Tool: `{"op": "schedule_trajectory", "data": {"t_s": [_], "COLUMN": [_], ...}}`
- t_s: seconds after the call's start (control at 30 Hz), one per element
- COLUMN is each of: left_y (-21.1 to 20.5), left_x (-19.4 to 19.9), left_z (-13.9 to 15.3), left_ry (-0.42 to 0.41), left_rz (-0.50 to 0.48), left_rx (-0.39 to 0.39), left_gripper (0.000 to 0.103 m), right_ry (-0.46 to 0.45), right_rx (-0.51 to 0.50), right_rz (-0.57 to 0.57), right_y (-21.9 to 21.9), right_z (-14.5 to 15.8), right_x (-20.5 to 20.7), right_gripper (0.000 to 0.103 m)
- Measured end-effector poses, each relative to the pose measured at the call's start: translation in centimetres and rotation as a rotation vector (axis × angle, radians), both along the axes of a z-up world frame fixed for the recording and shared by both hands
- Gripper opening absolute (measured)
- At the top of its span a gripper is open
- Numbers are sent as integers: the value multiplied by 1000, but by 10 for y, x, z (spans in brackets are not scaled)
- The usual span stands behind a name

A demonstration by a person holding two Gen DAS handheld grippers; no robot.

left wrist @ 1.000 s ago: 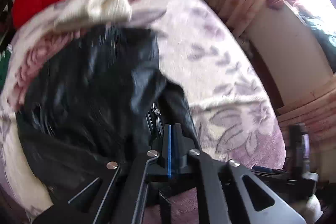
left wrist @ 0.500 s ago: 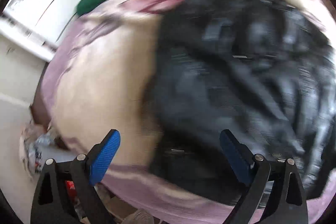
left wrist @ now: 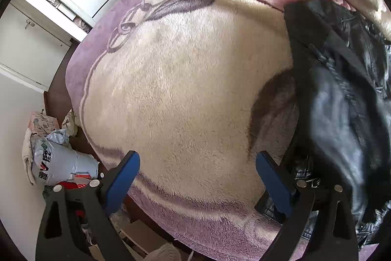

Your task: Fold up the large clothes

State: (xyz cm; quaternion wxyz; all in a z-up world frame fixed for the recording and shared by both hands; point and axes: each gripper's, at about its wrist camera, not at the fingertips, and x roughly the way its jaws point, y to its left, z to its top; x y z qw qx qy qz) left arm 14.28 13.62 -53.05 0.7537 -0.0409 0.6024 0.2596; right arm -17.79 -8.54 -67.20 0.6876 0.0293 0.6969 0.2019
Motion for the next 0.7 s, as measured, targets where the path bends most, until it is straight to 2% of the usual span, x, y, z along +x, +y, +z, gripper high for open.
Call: {"op": "schedule_trajectory", "data": {"t_s": [0.07, 0.1, 0.2, 0.3, 0.37, 0.43, 0.47, 0.5, 0.57, 0.63, 0.7], "left_y": [1, 0, -12, -31, -46, -57, -63, -68, -76, -84, -93], "left_x": [5, 9, 28, 55, 75, 91, 101, 109, 124, 142, 159], "left_z": [9, 11, 16, 14, 11, 7, 4, 2, -3, -8, -7], "left_ry": [-20, -26, -43, -55, -57, -52, -47, -45, -35, -19, -25], "left_rz": [-10, -15, -53, -96, -136, -166, -180, -190, -211, -238, -273], "left_rx": [-26, -35, -86, -128, -139, -144, -148, -149, -142, -132, -112], "left_gripper": [97, 97, 97, 97, 97, 97, 97, 97, 97, 97, 97], "right_ry": [-9, -9, -1, 46, 91, 133, 140, 137, 160, 211, 239], "right_rx": [36, 48, -5, -116, -117, -69, -70, -83, -127, -103, -78], "right_rz": [-112, -184, -307, -441, -501, -532, -534, -525, -469, -494, -532], "right_y": [-27, -54, -115, -199, -237, -252, -246, -257, -268, -275, -289], "right_z": [22, 34, 46, 15, -8, -24, -28, -36, -54, -68, -71], "right_x": [-18, -35, -65, -100, -115, -125, -104, -102, -110, -121, -120], "right_gripper": [8, 8, 7, 7, 7, 7, 7, 7, 10, 13, 26]}}
